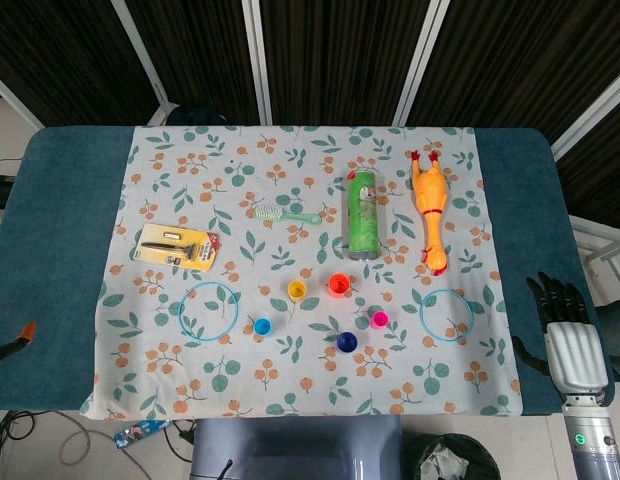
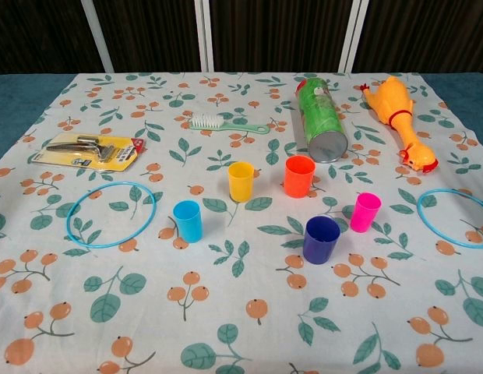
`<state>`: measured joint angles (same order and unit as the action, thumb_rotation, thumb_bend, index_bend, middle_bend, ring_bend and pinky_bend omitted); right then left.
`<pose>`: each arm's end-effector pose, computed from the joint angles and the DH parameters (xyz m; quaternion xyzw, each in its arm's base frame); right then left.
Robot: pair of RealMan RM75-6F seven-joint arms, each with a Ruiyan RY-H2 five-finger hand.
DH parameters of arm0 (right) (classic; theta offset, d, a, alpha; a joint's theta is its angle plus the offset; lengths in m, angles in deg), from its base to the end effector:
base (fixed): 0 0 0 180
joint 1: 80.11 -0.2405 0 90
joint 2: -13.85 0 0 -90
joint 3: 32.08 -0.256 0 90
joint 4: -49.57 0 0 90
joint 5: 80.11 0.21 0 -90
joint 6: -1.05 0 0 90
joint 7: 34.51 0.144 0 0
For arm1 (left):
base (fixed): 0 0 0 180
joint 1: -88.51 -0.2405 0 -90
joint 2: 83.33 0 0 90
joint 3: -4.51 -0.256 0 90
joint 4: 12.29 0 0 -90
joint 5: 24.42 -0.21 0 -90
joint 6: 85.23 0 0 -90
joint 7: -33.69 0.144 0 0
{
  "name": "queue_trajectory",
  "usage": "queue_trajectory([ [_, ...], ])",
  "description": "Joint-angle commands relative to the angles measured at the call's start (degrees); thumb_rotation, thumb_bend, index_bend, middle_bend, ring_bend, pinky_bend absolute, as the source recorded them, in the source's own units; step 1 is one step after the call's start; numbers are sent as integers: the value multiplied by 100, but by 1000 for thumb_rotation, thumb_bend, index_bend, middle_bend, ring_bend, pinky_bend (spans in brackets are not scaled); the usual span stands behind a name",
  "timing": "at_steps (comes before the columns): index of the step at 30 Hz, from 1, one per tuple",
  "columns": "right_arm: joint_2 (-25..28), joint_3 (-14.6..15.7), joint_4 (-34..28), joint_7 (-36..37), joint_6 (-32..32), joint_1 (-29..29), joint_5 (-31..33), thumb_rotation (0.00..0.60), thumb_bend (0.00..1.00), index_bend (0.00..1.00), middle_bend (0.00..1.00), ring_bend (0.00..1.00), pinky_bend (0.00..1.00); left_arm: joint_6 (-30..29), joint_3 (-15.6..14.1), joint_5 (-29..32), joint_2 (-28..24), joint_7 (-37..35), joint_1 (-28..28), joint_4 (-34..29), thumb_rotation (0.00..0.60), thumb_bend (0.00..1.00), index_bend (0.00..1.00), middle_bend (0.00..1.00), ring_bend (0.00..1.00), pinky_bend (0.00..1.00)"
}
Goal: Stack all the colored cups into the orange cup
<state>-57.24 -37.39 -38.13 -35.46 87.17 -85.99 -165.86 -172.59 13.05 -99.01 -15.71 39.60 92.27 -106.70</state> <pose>-0.3086 -0.1956 0.1359 0.5775 -0.3754 0.4185 0.5919 -0.3193 0.1910 0.1650 -0.5026 -0.4023 -0.3827 0.6626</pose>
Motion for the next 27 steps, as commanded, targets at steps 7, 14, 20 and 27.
queue_trajectory([
  [7,-3,33,31,-4,-85,-23,-3,600,366,12,0,0,40,-47,-46,-94,-4,33,-19,-45,600,206,35,0,0,0],
  [14,21,61,65,-90,-103,-32,-40,600,366,1,0,0,40,-19,-51,-86,13,60,-6,-39,600,206,35,0,0,0],
  [20,44,83,33,-140,-109,-28,-60,600,367,1,0,0,40,-35,-28,-66,-1,30,-14,-43,600,206,35,0,0,0],
  [27,87,88,-32,-76,-96,-9,-55,600,366,1,0,0,40,-63,-16,-59,-18,2,-32,-45,600,206,35,0,0,0],
])
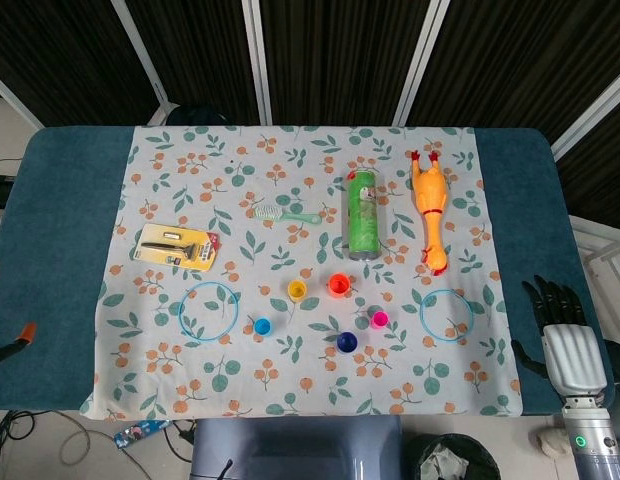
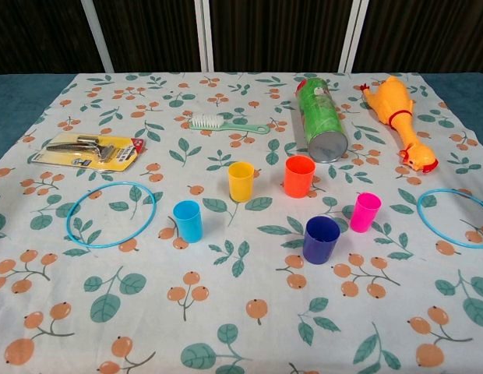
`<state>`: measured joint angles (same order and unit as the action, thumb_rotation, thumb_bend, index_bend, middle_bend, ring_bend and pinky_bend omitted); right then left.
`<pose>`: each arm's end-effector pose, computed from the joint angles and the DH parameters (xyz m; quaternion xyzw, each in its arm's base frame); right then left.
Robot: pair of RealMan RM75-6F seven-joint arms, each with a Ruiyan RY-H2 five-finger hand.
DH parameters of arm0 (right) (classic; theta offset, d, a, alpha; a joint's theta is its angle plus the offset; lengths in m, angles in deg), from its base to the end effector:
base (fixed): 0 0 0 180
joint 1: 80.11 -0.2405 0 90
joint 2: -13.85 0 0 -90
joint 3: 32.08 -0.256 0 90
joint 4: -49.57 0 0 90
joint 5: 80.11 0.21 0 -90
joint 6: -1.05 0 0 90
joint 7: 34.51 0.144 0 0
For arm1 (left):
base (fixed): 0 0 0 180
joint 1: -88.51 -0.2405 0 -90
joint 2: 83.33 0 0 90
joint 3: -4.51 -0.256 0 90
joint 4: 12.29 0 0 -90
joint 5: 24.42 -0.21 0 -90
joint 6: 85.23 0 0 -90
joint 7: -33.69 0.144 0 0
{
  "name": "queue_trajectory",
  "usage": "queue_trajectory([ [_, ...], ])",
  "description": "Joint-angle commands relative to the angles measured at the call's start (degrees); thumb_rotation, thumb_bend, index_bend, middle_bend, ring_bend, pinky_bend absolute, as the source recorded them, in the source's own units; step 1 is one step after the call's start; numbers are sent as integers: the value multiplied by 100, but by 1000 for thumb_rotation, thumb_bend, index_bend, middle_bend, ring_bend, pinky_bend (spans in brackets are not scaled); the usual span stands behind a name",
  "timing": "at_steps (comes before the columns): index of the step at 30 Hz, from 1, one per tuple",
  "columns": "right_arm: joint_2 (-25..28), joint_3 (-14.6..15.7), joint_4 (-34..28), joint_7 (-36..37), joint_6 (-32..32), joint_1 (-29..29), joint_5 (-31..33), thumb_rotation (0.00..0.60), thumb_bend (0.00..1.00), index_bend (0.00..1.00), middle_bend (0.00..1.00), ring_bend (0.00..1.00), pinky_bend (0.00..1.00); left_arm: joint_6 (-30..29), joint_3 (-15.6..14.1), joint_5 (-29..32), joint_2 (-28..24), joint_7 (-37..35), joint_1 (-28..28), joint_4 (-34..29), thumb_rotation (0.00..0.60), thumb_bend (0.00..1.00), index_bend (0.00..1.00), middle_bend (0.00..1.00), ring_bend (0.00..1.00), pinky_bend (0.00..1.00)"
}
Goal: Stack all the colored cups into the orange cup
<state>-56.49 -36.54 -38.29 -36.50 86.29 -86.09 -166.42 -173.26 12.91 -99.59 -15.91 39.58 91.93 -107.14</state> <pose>-0.3097 -0.1933 0.1351 0.5929 -0.3723 0.4037 0.5890 -0.3175 0.1887 0.1662 -0.5022 -0.3997 -0.3861 0.6625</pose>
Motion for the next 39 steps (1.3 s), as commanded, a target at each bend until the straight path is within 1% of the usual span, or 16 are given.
queue_trajectory([
  [1,24,12,-38,67,-21,0,-5,600,366,1,0,0,40,6,-4,-1,3,6,2,-3,600,206,35,0,0,0],
  [6,181,96,-245,339,-197,-77,-133,600,367,0,0,0,40,-1,-9,-8,-11,-3,-9,-35,600,206,35,0,0,0],
  [11,694,160,-778,222,-703,-478,-536,600,366,1,0,0,40,-23,17,29,-37,-53,-30,-31,600,206,34,0,0,0],
  [14,1040,119,-1313,215,-1274,-863,-601,600,366,6,0,0,40,21,25,56,-36,-60,-14,-19,600,206,31,0,0,0],
  [15,1105,104,-1413,236,-1417,-951,-581,600,367,21,0,0,40,30,22,56,-35,-56,-10,-17,600,206,31,0,0,0],
  [18,1274,26,-1744,343,-2129,-1407,-490,600,367,102,0,0,40,56,4,32,-40,-65,-2,-27,600,206,31,0,0,0],
  [21,1180,-51,-1821,304,-2601,-1756,-416,600,367,157,0,0,40,34,8,27,-42,-70,-11,-27,600,206,31,0,0,0],
  [25,879,-103,-1831,33,-2944,-2056,-336,600,366,202,0,0,40,34,16,47,-33,-52,-10,-25,600,206,31,0,0,0],
  [31,424,-148,-1892,-268,-3060,-2282,-256,600,366,262,0,0,40,76,15,64,-22,-37,9,-8,600,206,31,0,0,0],
  [34,232,-158,-1899,-412,-3055,-2345,-208,600,366,266,0,0,40,88,19,72,-20,-38,15,-3,600,206,30,0,0,0],
  [39,-52,-131,-1805,-597,-3249,-2496,-52,600,366,267,0,0,40,89,18,69,-23,-48,14,-2,600,206,30,0,0,0],
])
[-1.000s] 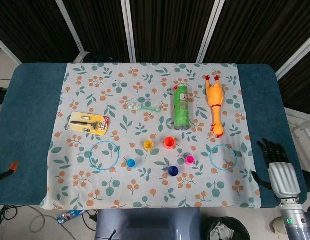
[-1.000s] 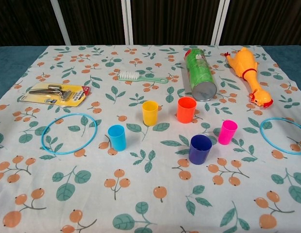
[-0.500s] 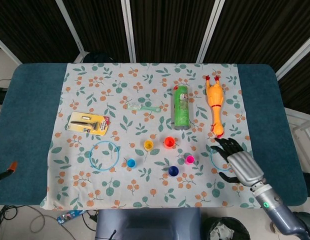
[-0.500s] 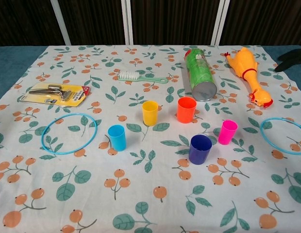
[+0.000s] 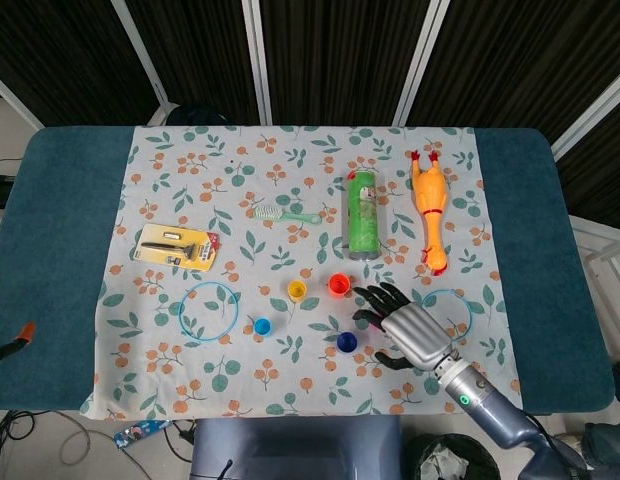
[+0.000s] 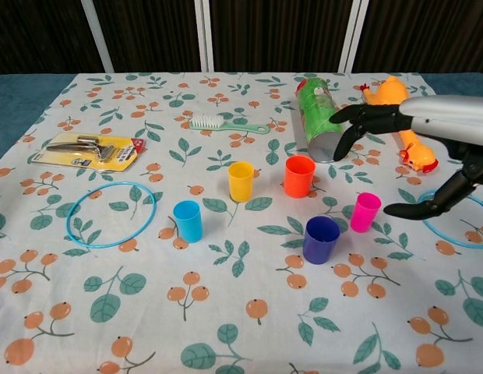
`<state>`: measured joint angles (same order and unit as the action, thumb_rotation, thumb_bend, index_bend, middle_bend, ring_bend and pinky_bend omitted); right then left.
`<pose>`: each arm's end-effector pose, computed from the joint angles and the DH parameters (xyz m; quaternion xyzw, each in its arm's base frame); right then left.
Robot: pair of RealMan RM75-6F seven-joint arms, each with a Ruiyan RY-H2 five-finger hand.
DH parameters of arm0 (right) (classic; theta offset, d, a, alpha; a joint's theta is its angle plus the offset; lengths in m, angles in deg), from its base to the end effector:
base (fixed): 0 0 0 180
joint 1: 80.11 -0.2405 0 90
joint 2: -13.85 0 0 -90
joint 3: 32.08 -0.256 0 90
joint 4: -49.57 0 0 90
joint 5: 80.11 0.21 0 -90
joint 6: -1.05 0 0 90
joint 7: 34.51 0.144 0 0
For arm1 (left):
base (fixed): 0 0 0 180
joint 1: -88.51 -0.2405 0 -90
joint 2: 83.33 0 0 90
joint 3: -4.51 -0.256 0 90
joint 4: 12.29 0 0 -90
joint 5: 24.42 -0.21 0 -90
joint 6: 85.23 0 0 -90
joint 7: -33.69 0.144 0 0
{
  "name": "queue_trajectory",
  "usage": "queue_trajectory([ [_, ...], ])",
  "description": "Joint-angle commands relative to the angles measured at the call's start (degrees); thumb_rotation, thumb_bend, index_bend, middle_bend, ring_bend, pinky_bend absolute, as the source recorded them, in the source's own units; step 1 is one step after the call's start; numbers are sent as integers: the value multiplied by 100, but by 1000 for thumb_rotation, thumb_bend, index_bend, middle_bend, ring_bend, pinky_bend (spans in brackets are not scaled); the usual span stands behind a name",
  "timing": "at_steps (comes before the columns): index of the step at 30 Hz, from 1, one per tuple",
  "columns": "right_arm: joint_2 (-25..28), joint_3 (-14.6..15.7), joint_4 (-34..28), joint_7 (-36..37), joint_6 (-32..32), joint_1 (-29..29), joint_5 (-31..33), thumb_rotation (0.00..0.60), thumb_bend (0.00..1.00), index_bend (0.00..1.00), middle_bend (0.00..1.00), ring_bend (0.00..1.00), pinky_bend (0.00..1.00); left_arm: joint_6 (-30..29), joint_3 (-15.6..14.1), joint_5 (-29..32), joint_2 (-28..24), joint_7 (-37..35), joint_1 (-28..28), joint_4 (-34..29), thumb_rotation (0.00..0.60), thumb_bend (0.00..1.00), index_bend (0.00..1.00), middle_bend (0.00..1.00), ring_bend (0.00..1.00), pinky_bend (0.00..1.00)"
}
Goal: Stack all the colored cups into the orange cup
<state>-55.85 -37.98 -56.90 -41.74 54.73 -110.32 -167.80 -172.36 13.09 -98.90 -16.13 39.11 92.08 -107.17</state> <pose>-0.1518 -0.2557 0.0476 0.7835 -0.3745 0.3957 0.2988 -0.3193 0.1900 0.1662 -0.5006 -0.4069 -0.3838 0.6607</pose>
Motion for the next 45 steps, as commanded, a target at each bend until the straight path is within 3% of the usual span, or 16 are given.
queue_trajectory([
  [1,-177,23,91,-105,-131,-99,118,600,366,267,0,0,40,-2,1,2,-1,0,-1,1,600,206,30,0,0,0],
  [21,-1091,49,558,-747,-261,-415,854,600,367,271,0,0,40,17,14,46,-10,-3,1,-8,600,206,30,0,0,0],
  [45,-1411,165,1106,-649,-275,-538,1148,600,367,332,0,0,40,38,23,81,-19,5,8,-16,600,206,30,0,0,0],
])
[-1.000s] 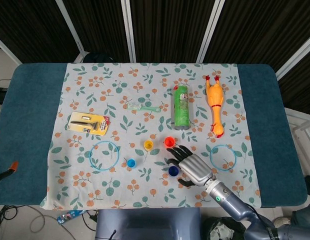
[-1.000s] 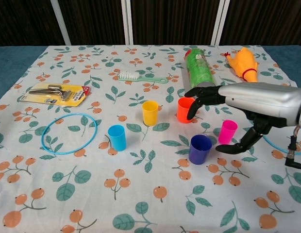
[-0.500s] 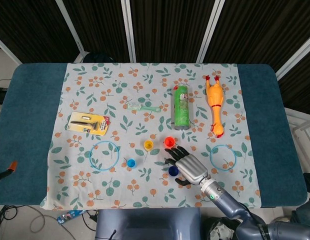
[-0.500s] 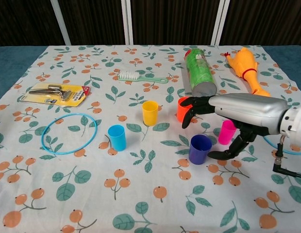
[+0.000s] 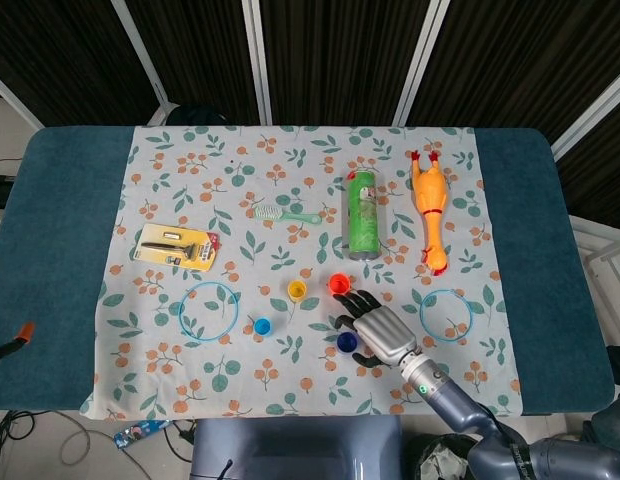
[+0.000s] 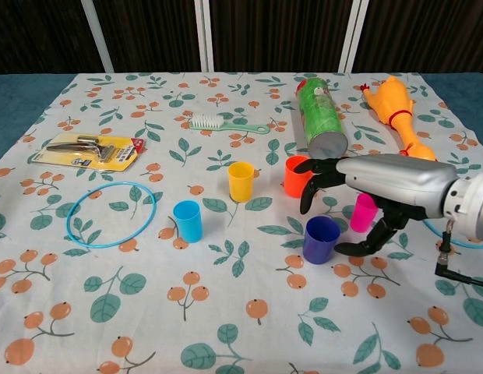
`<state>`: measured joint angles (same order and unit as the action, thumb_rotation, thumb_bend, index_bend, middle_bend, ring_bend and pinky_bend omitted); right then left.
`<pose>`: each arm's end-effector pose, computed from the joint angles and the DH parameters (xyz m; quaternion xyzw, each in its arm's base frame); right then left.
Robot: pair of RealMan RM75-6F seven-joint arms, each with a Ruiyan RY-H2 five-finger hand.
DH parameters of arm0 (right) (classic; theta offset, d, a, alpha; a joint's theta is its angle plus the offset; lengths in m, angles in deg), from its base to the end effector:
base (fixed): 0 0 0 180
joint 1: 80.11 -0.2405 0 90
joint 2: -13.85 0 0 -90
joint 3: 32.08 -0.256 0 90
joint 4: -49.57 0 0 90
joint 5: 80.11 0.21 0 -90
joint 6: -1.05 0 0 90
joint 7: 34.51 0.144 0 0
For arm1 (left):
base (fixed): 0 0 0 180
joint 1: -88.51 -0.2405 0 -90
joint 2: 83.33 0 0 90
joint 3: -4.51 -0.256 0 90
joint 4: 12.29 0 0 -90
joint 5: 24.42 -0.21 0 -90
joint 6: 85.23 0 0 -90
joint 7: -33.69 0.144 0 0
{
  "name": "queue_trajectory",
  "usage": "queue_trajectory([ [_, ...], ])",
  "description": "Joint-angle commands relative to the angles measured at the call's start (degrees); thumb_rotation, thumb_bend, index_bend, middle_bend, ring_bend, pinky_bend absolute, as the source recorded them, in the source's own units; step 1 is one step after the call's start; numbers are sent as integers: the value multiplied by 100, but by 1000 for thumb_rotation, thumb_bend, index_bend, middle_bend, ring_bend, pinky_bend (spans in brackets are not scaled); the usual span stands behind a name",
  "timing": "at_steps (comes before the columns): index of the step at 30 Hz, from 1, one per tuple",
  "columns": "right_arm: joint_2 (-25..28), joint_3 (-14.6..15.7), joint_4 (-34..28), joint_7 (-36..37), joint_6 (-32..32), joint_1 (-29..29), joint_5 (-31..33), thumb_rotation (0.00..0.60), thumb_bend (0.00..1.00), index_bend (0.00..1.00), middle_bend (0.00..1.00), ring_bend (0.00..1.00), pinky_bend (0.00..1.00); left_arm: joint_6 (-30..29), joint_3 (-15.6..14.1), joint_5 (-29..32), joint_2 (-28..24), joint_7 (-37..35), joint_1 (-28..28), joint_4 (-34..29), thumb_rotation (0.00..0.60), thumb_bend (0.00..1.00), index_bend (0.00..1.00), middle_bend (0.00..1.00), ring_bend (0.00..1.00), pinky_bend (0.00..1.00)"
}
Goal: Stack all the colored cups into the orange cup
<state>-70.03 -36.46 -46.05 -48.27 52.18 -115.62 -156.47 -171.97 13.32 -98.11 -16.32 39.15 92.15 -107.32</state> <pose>-0.1536 -0.2713 -0.0232 0.7880 -0.4030 0.3555 0.3005 -0.3206 0.1909 0.1672 -0.4974 -0.4104 -0.3808 0.6627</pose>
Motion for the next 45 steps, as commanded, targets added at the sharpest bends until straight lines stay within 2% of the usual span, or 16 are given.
queue_trajectory([
  [1,9,21,38,15,-34,-13,30,600,367,333,0,0,40,-1,0,1,1,5,0,0,600,206,30,0,0,0],
  [19,-24,114,137,154,-6,-58,-37,600,366,352,0,0,41,4,5,13,23,43,14,5,600,206,30,0,0,0],
  [35,-89,108,124,149,-14,-121,42,600,367,432,0,0,45,1,14,31,22,41,13,12,600,206,30,0,0,0],
  [41,-54,46,46,123,28,-156,54,600,367,436,0,0,46,-3,17,31,14,20,10,11,600,206,30,0,0,0],
  [45,104,-100,-102,70,44,-230,121,600,367,436,0,0,46,-10,28,46,5,-20,0,7,600,206,30,0,0,0],
])
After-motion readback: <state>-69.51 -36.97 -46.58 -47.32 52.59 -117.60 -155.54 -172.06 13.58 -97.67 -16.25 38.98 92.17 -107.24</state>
